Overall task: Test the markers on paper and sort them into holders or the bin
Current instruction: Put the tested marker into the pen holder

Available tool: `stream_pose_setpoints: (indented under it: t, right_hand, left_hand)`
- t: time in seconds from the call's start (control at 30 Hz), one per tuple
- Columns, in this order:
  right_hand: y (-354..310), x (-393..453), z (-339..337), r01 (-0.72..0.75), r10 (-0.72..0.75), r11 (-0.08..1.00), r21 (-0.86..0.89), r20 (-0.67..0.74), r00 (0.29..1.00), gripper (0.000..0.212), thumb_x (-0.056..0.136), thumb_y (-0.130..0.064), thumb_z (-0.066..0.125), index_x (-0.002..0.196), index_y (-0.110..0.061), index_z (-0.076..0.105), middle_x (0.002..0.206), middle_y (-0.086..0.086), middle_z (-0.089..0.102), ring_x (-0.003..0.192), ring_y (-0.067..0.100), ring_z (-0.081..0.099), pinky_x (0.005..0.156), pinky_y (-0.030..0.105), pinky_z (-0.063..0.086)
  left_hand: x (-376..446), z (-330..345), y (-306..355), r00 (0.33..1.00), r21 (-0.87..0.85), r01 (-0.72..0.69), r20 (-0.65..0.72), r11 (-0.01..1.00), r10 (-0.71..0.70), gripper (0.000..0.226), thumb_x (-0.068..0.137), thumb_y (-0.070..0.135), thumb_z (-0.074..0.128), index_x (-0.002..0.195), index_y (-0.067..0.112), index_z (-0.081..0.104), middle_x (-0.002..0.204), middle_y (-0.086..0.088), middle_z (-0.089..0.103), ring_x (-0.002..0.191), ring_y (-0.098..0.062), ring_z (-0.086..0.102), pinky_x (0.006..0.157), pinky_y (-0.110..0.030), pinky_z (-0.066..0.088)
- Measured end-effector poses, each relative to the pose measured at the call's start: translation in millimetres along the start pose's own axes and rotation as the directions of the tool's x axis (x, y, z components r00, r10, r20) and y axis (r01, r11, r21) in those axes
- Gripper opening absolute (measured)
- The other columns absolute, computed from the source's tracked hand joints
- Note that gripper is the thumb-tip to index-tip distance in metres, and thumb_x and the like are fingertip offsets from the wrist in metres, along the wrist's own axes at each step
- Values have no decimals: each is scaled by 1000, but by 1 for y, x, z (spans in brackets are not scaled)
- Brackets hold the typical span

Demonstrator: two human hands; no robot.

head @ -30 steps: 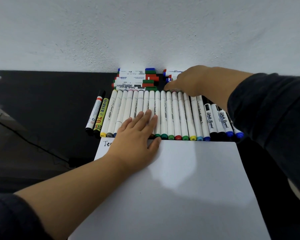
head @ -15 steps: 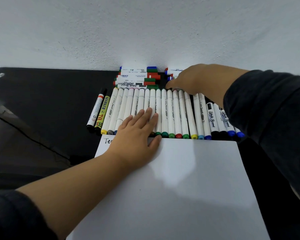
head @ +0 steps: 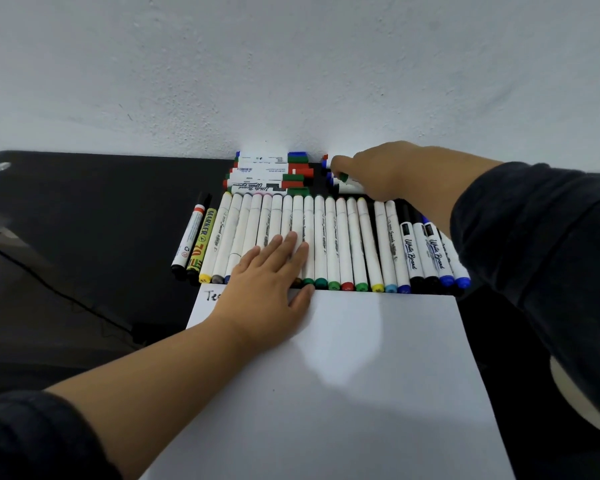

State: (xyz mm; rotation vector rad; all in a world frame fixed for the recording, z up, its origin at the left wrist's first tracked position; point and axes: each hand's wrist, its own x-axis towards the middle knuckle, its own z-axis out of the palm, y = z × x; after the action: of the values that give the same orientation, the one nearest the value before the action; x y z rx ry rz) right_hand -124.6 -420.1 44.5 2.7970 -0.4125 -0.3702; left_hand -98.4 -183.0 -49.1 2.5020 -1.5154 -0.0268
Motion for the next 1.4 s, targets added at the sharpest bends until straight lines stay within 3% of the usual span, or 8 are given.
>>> stream_pose_setpoints:
  t: [0.43,0.67,0.77,0.93,1.07,1.17,1.27,1.4]
  right_hand:
    - [-26,-69,-3,-13,112,962,271,-351,930,72,85,11,44,146,-18,20,134,8,45,102,28,52,72,36,43]
    - [-64,-114,-14,39,278,820,571,-457,845,38,97,-8,42,135,-11,39,124,7,52,85,23,57,69,30,43]
    - [-87,-130,-21,49,372,692,720,-413,831,34,95,-13,47,129,-11,42,105,-3,45,82,17,51,72,28,41]
    - [-129,-145,-27,65,526,409,910,-293,799,22,91,-18,53,112,-14,46,93,0,53,79,20,55,74,35,49]
    - [-161,-153,-30,115,600,228,967,-232,766,10,91,-16,54,99,-15,49,81,-10,52,73,12,54,62,21,43]
    - [-178,-157,-32,125,656,36,992,-118,746,12,91,-16,54,101,-11,54,82,-5,53,68,9,51,60,22,45]
    - [-190,-162,-33,118,658,-165,979,20,753,9,91,-17,52,95,-9,55,77,3,53,58,13,48,54,24,43]
    - [-206,-166,-28,100,620,-358,928,157,769,15,93,-20,52,82,-10,55,65,4,49,52,14,41,51,26,38]
  left_hand:
    - [-3,-10,6,998,50,6,62,999,-9,60,100,42,25,151,22,0,158,4,-5,145,-12,-8,113,-28,-11]
    - [-9,-31,16,989,152,-104,118,983,86,59,102,41,19,151,17,-3,159,-2,-3,145,-16,-5,116,-32,-5]
    - [-22,-44,22,997,-121,-54,40,991,59,58,101,40,30,151,18,11,158,1,14,144,-14,9,114,-27,8]
    - [-61,-60,35,992,-534,119,31,837,-121,52,96,41,44,145,26,32,145,4,42,133,-12,36,106,-29,30]
    - [-88,-64,31,971,-613,231,93,755,-221,45,95,40,48,138,31,45,134,4,53,122,-9,48,95,-25,39]
    - [-108,-69,25,957,-581,283,114,763,-268,43,96,38,48,138,31,44,125,8,58,111,-9,53,86,-24,42]
    - [-125,-73,19,935,-635,330,118,698,-335,32,95,35,51,127,32,56,86,16,61,79,-6,56,71,-26,48]
    - [-139,-78,15,908,-693,376,142,616,-394,28,93,36,56,119,30,62,74,13,58,63,-7,50,53,-20,38]
